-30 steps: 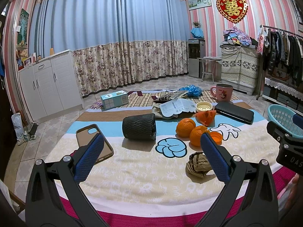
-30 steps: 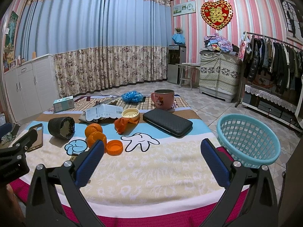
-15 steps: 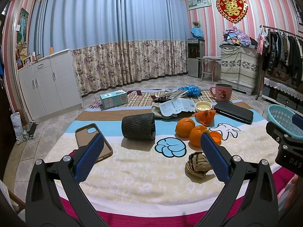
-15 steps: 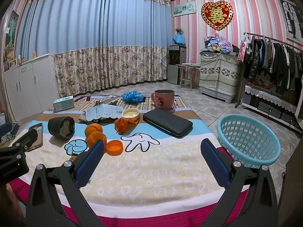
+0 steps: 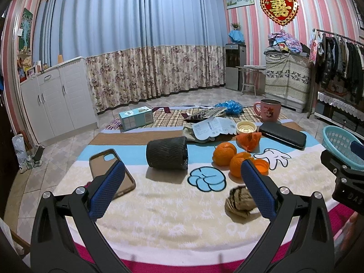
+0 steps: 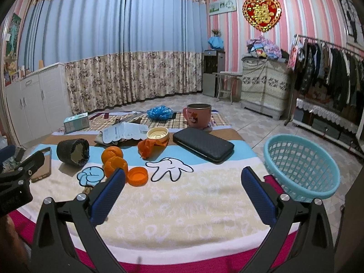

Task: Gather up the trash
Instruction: 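Grasp the black ribbed cylinder with the left tool while the right tool grasps the orange peel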

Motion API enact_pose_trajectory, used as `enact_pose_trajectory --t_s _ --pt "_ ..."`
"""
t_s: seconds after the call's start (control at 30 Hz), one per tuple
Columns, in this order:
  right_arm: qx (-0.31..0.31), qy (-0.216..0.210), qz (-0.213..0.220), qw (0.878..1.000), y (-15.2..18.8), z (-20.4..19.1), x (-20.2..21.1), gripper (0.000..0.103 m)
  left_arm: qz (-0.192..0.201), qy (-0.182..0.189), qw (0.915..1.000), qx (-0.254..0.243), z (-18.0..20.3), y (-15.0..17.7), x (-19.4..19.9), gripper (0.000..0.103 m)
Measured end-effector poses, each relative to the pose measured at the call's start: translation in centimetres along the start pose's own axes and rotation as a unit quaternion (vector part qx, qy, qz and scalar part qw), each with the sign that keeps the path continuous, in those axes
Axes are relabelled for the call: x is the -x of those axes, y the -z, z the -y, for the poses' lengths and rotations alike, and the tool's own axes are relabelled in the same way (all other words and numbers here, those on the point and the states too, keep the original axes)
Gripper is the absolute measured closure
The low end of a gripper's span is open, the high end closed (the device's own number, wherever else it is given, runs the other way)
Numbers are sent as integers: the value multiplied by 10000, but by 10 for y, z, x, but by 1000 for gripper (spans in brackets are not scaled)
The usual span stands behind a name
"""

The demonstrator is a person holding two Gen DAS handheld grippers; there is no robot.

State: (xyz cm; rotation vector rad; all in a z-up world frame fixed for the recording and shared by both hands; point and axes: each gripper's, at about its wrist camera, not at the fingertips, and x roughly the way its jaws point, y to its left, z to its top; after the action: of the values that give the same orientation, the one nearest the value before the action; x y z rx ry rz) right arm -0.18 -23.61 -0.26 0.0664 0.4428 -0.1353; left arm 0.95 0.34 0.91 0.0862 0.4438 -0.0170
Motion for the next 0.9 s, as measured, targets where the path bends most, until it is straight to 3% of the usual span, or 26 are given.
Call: enact_pose_trajectory --t_s 0.2,0.43,0.6,0.77,0.9 --pt "224 43 90 9997 -26 -2 -16 4 -106 3 9999 -38 -9 -23 -21 5" --pt "182 68 -225 9996 -61 -6 -66 4 -695 77 9975 110 -27 -36 -83 5" --pt "-74 -19 -658 9978 -69 -2 -115 4 -1157 82 9931 168 -34 -27 -126 5" --pt "53 25 -765 9970 -67 -6 -141 4 -1479 -119 9889 40 -39 -19 -164 5" --pt "151 28 -895 9959 -55 -7 -157 4 -1657 53 9860 161 -44 -16 -179 5"
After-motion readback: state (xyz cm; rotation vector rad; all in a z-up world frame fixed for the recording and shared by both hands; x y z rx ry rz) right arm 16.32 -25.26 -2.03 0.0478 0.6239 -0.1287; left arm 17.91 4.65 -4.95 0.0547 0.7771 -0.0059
